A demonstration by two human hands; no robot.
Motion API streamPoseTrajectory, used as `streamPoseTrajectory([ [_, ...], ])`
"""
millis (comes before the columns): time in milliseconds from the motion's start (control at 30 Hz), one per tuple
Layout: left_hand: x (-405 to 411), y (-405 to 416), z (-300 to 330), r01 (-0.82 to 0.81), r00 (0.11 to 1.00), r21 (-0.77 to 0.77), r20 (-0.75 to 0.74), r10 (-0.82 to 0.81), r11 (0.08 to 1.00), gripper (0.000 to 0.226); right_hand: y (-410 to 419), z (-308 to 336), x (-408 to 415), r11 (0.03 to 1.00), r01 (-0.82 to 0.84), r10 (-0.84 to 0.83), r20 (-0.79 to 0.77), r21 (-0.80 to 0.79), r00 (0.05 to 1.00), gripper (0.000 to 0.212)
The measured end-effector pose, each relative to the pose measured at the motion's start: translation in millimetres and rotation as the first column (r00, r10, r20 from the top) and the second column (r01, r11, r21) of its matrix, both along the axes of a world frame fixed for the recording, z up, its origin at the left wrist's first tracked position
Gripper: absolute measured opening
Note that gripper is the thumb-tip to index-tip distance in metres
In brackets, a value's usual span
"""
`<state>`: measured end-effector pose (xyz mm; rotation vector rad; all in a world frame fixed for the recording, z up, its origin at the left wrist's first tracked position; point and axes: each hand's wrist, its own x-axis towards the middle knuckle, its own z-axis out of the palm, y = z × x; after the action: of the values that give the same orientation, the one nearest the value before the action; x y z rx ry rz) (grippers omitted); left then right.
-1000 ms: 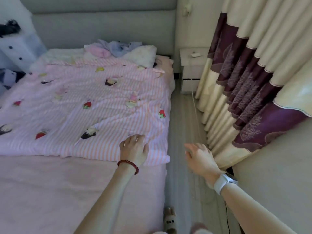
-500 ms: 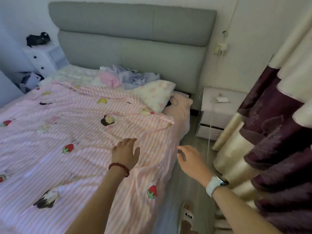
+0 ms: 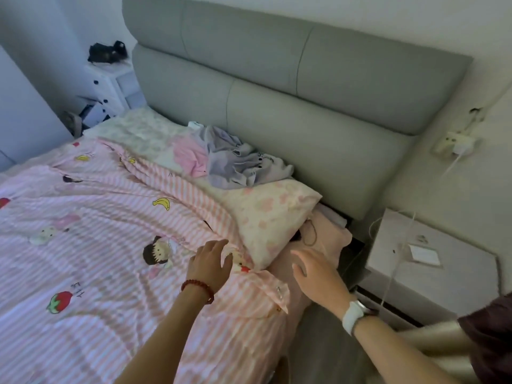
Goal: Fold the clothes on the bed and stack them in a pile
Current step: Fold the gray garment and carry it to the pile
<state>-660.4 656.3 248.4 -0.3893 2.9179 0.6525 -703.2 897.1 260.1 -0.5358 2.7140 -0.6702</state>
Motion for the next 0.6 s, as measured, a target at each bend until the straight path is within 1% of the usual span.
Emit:
streamPoseTrajectory([
  [167,-108,-17,-49,-0.13,0.988,0.027,0.093,0.127,0.991,0.048,-32,-29,-128,0.987,-0.131,0.128,0.038,0.094,0.991,0.046],
  [267,-155,-14,-85,-0.184,0.966,0.028,0.189,0.175,0.983,0.06,-58,-51,-198,0.964,-0.203,0.201,0.027,0.17,0.979,0.051],
  [367,-184,-2,-123,-0.174,0.931,0.013,0.329,0.161,0.985,0.073,-83,-73,-255,0.935,-0.258,0.265,0.006,0.244,0.964,0.056],
  [433,-198,6,-145,-0.173,0.903,0.004,0.401,0.157,0.985,0.076,-97,-88,-291,0.9,-0.306,0.327,-0.02,0.31,0.945,0.06],
  [500,-205,12,-163,-0.178,0.883,-0.031,0.437,0.173,0.984,0.078,-109,-102,-323,0.866,-0.341,0.388,-0.061,0.365,0.92,0.066],
  [600,-208,19,-184,-0.182,0.871,-0.114,0.442,0.214,0.977,0.077,-127,-121,-368,0.811,-0.4,0.495,-0.136,0.427,0.859,0.075],
])
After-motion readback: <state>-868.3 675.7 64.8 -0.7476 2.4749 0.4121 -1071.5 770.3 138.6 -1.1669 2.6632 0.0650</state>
